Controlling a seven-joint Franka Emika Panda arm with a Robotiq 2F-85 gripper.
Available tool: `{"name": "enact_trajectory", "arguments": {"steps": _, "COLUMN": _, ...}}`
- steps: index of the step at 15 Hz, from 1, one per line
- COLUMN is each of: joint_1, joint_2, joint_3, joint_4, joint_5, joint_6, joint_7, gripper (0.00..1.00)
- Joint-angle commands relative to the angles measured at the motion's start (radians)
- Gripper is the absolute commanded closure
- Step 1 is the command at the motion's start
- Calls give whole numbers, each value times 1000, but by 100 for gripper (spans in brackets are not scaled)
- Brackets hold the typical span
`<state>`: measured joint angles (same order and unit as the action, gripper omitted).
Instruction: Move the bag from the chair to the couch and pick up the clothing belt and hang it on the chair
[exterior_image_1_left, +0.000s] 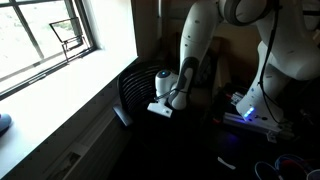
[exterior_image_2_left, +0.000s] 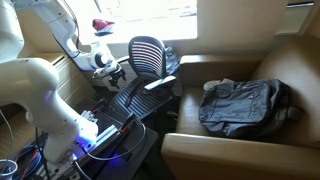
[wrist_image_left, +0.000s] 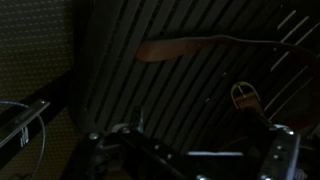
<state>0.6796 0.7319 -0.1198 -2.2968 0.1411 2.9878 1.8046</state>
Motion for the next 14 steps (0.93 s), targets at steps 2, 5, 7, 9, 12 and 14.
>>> {"name": "enact_trajectory", "arguments": {"steps": 2, "joint_1": -20, "joint_2": 26, "joint_3": 32, "joint_4": 33, "joint_5": 44, "joint_6": -10, "joint_7": 1, "gripper": 0}}
{"name": "enact_trajectory", "arguments": {"steps": 5, "joint_1": -44, "joint_2": 37, "joint_3": 53, "joint_4": 53, "joint_5": 51, "joint_6": -20, "joint_7": 2, "gripper": 0}}
{"name": "enact_trajectory", "arguments": {"steps": 7, "joint_1": 24, "joint_2": 90, "joint_3": -9, "joint_4": 101, "joint_5": 70, "joint_6": -43, "joint_7": 94, "gripper": 0}}
{"name": "enact_trajectory", "arguments": {"steps": 9, "joint_1": 63, "joint_2": 181, "joint_3": -40, "joint_4": 175, "joint_5": 101, "joint_6": -53, "joint_7": 220, "gripper": 0}}
{"name": "enact_trajectory", "arguments": {"steps": 12, "joint_1": -25, "joint_2": 270, "joint_3": 40, "joint_4": 274, "joint_5": 134, "joint_6": -134, "joint_7": 296, "gripper": 0}}
{"name": "enact_trajectory", "arguments": {"steps": 14, "joint_1": -157, "joint_2": 325, "joint_3": 151, "joint_4": 342, "joint_5": 147, "joint_6": -164, "joint_7": 241, "gripper": 0}}
